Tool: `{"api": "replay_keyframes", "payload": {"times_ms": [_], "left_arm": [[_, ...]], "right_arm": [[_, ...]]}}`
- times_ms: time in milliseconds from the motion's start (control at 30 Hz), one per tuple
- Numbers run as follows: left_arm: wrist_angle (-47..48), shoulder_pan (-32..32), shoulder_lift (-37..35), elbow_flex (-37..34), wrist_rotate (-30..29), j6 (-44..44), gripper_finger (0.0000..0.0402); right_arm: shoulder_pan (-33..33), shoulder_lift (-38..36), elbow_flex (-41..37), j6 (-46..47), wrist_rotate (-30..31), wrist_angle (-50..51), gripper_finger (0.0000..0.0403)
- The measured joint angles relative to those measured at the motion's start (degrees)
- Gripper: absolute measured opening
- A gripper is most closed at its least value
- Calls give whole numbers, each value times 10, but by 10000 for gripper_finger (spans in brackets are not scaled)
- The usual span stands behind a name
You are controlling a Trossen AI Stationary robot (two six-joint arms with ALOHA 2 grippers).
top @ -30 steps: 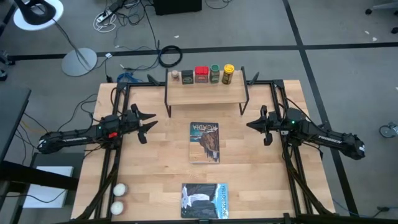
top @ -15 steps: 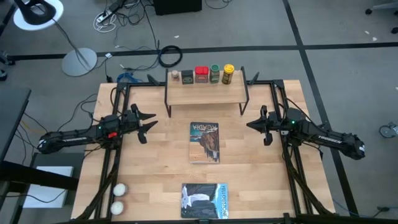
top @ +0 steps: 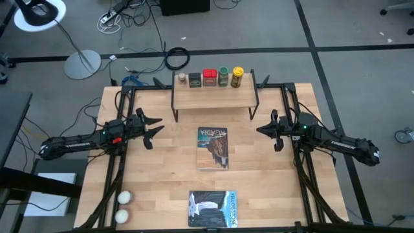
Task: Shelf spices
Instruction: Return to Home Position
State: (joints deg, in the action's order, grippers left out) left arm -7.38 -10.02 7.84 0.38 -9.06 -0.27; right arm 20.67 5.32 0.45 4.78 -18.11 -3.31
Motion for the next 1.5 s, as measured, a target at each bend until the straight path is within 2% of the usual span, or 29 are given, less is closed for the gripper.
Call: {"api": "replay_keyframes", "payload": {"times_ms": [1500], "left_arm": [[0,0,0,0,0,0,162]], "right_arm": [[0,0,0,0,0,0,8]]}}
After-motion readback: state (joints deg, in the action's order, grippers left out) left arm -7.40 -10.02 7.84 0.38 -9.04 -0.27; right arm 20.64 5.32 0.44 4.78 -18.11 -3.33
